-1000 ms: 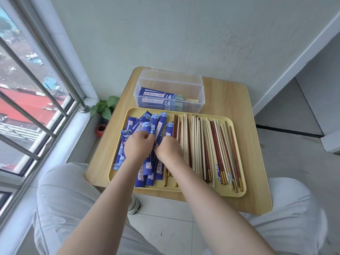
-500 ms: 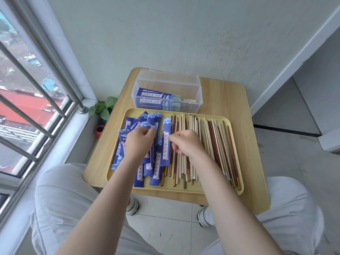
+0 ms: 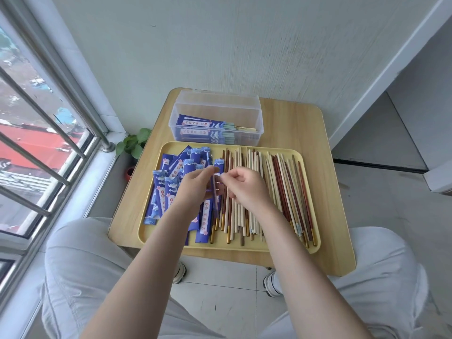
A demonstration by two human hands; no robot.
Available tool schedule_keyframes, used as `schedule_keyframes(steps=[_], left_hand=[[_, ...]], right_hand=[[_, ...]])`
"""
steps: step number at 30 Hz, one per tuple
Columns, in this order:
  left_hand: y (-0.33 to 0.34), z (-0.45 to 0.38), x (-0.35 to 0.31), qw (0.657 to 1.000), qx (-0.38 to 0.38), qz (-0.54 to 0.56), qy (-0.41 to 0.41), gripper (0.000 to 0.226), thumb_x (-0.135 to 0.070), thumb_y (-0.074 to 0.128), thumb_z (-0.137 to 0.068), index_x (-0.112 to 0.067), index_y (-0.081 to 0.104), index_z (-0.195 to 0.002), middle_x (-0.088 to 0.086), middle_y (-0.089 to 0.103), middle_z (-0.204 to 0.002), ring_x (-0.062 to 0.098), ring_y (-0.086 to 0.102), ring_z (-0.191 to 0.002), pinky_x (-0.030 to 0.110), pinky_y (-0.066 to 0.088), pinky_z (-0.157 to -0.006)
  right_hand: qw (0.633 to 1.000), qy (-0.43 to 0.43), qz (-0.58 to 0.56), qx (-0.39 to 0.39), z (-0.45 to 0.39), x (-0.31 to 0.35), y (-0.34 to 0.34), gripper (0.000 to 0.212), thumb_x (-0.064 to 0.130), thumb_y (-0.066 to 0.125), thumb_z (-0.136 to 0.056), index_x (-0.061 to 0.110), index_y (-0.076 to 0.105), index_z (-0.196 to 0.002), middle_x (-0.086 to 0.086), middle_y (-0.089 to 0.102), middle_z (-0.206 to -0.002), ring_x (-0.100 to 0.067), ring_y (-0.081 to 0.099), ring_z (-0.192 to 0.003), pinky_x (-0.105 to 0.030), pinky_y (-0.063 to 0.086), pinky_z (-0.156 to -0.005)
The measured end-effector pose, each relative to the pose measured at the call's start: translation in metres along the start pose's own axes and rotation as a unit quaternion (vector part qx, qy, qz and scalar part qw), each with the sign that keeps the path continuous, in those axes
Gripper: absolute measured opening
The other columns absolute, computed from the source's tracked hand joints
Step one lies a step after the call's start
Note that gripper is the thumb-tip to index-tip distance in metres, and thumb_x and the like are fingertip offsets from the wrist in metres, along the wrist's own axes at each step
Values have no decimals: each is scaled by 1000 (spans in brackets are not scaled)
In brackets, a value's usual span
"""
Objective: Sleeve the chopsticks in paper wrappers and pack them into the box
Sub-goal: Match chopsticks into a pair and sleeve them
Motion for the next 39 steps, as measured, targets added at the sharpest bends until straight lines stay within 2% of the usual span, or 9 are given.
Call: schedule_keyframes(steps=[2, 4, 6, 10, 15, 18, 24, 32, 39], left_hand=[[-5, 0, 1, 994, 12, 95, -58, 32, -20, 42, -107, 1, 65, -115, 7, 69, -77, 19, 64, -69, 28, 59, -66], [-11, -2, 3, 992, 7, 106, -71, 30, -18, 42, -107, 1, 61, -119, 7, 71, -77, 21, 65, -71, 35, 58, -73], [-15, -2, 3, 995, -8, 80, -67, 22, -14, 43, -106, -3, 60, -116, 9, 73, -78, 23, 67, -71, 39, 59, -73], [-15, -1, 2, 996, -38, 39, -72, 17, -13, 45, -105, -7, 60, -107, 10, 70, -75, 20, 62, -57, 31, 56, -51], [-19, -3, 8, 998, -16, -18, -58, 9, -16, 60, -98, -8, 62, -98, 9, 63, -77, 17, 56, -57, 30, 53, -55], [-21, -5, 13, 994, -31, -96, -32, 13, -15, 67, -94, -8, 56, -94, 5, 60, -73, 14, 54, -53, 27, 52, -53], [-21, -12, 20, 989, -46, -137, -34, 8, -15, 64, -94, -9, 59, -94, 3, 54, -69, 15, 48, -56, 30, 47, -58], [-21, -14, 26, 993, -29, -107, -44, 12, -17, 59, -99, -10, 51, -105, 3, 50, -72, 12, 45, -52, 26, 45, -50], [-20, -15, 25, 992, -28, -112, -41, 15, -19, 62, -98, -10, 50, -98, 2, 53, -70, 12, 48, -53, 24, 47, -49]], right_hand=[[999, 11, 19, -33, -1, -6, -4, 18, 27, 58, -97, 16, 69, -89, 4, 64, -65, -6, 55, -53, -20, 44, -52], [995, 22, 95, -22, -2, -11, 0, 17, 27, 56, -98, 16, 67, -93, 1, 68, -78, -14, 62, -64, -27, 52, -59], [982, 29, 187, 25, -1, -18, 11, 15, 28, 57, -99, 16, 64, -94, 2, 66, -85, -17, 64, -72, -33, 55, -65], [948, 23, 315, 40, 3, -21, 34, 21, 39, 57, -99, 18, 56, -98, 5, 61, -88, -17, 60, -75, -28, 42, -55], [935, 47, 352, 14, 0, -20, 42, 35, 39, 57, -99, 13, 53, -123, -2, 67, -112, -22, 67, -93, -31, 50, -64], [931, 68, 358, 12, -1, -20, 40, 47, 34, 56, -100, 8, 43, -138, -5, 66, -116, -24, 68, -95, -29, 46, -56], [919, 77, 386, -20, -2, -19, 34, 29, 17, 55, -101, 7, 50, -127, -7, 67, -102, -24, 68, -88, -31, 54, -63], [875, 89, 475, -25, -10, -16, 41, 23, 11, 54, -100, 4, 52, -122, -7, 69, -103, -23, 70, -89, -28, 46, -59], [875, 92, 474, -30, -13, -16, 46, 29, 29, 62, -98, 6, 54, -115, -5, 69, -100, -20, 69, -86, -27, 44, -59]])
Point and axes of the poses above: each hand's wrist, its own z-axis away from the middle knuckle, its own y-axis out of the palm, x = y × z, the point moved 2 cm from there along -z, towards the middle knuckle
